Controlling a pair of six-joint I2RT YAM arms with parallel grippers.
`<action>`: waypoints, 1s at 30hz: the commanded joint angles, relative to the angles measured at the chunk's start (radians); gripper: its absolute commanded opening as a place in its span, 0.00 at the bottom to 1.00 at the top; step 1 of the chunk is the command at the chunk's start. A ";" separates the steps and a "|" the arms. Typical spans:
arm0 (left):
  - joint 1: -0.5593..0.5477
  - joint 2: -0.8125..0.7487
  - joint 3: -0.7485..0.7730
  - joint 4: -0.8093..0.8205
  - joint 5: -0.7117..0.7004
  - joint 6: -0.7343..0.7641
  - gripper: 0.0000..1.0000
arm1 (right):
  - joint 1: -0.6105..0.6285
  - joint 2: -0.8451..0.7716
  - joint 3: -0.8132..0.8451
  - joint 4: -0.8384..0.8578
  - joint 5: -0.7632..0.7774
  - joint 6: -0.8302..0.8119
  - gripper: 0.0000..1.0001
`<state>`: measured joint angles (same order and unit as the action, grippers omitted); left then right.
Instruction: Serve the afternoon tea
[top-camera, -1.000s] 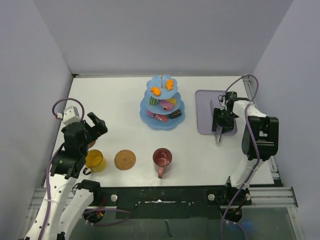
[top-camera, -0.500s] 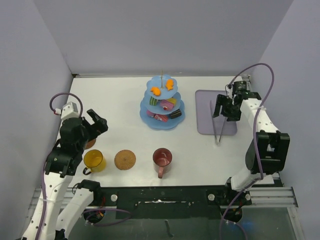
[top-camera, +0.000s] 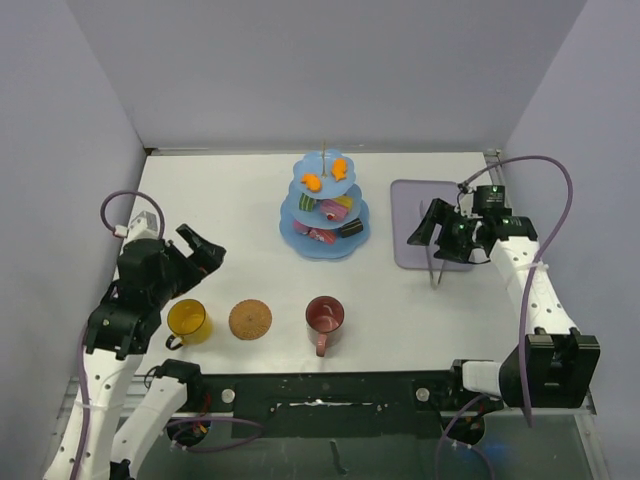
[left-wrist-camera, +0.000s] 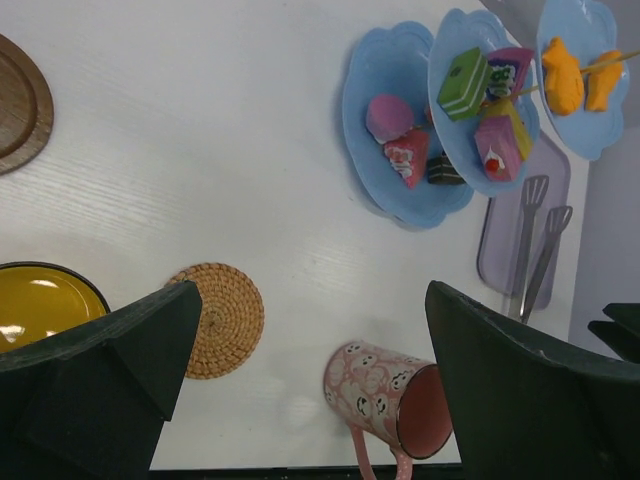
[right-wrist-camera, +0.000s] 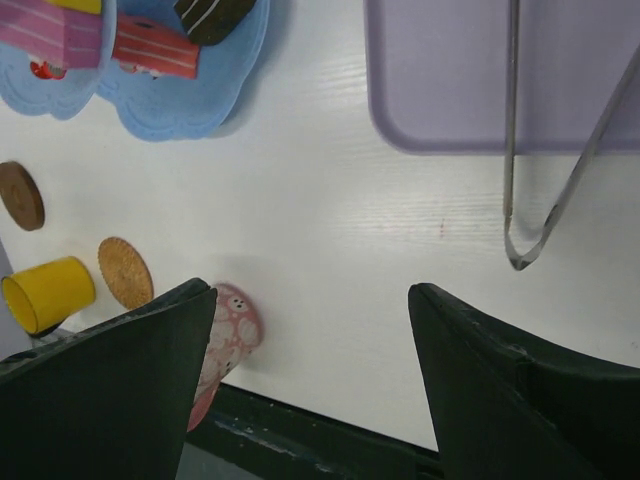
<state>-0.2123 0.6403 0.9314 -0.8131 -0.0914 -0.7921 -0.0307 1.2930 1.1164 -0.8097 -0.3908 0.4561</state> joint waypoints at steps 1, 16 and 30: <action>0.005 0.079 0.014 0.007 0.114 0.011 0.96 | 0.006 -0.088 -0.021 0.038 -0.056 0.106 0.81; -0.033 0.259 -0.074 0.013 0.267 0.035 0.96 | -0.162 -0.162 -0.184 0.095 -0.180 0.449 0.98; 0.253 0.580 0.121 -0.036 0.116 0.236 0.95 | -0.015 -0.177 0.009 -0.132 0.184 0.280 0.98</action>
<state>-0.0612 1.1622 0.9924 -0.8566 0.0772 -0.6819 -0.1192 1.1648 1.0531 -0.9005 -0.3672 0.8146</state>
